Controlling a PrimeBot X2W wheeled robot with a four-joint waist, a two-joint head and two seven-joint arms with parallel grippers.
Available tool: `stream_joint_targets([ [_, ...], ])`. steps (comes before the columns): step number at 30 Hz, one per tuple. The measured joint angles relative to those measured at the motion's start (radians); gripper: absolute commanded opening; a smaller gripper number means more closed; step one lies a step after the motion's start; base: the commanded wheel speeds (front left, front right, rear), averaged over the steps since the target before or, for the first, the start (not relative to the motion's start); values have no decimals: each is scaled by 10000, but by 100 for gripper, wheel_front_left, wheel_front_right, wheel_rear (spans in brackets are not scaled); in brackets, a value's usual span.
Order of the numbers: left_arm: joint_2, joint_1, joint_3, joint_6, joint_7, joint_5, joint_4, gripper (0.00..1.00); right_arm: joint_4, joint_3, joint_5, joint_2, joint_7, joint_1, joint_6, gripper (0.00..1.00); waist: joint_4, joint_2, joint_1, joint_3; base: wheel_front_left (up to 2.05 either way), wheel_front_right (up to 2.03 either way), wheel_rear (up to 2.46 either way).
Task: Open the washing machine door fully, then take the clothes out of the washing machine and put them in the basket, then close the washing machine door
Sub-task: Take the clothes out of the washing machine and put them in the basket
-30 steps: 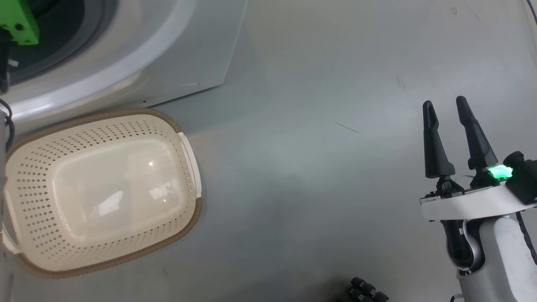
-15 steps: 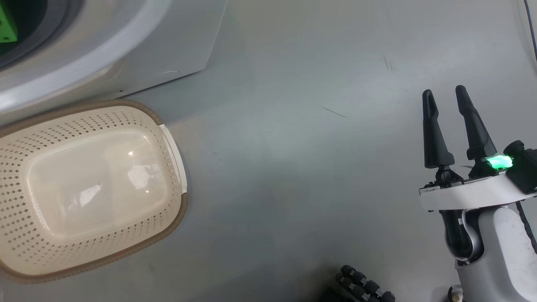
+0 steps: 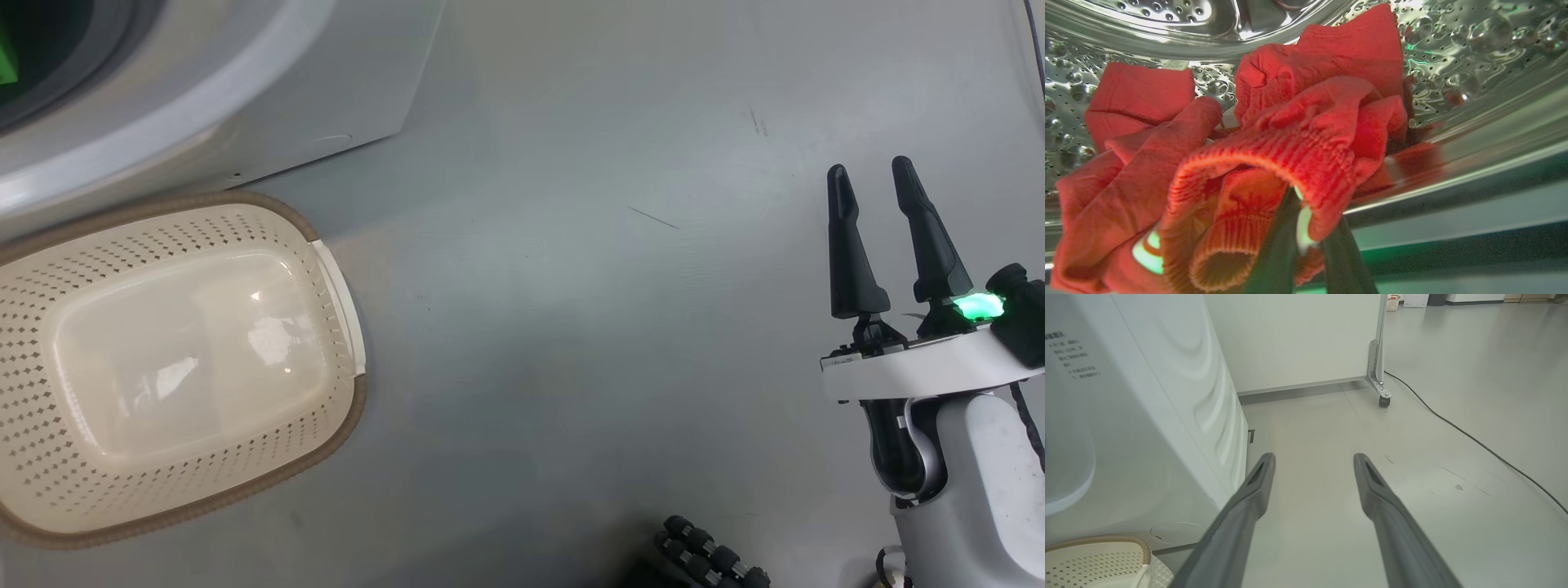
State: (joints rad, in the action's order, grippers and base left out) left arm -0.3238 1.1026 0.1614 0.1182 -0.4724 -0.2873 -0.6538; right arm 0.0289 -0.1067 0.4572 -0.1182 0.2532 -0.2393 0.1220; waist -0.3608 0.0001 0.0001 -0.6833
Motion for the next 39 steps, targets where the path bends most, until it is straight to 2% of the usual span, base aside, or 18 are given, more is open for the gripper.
stream_joint_targets([
  [7,445,-3,12,8,608,17,-23,0,25,213,0,-102,0,1,0,100,183,0,0,86,0,0,0],
  [17,769,-237,-36,8,1898,23,316,0,2,382,-17,-320,0,14,0,100,635,0,0,296,0,0,0],
  [24,970,-871,-92,8,3057,29,802,0,-27,479,-107,-416,0,31,0,100,968,0,0,472,0,0,0],
  [39,1879,-2828,-546,10,5591,75,2021,0,-109,460,-355,-648,0,413,0,100,1660,0,0,1171,0,0,0],
])
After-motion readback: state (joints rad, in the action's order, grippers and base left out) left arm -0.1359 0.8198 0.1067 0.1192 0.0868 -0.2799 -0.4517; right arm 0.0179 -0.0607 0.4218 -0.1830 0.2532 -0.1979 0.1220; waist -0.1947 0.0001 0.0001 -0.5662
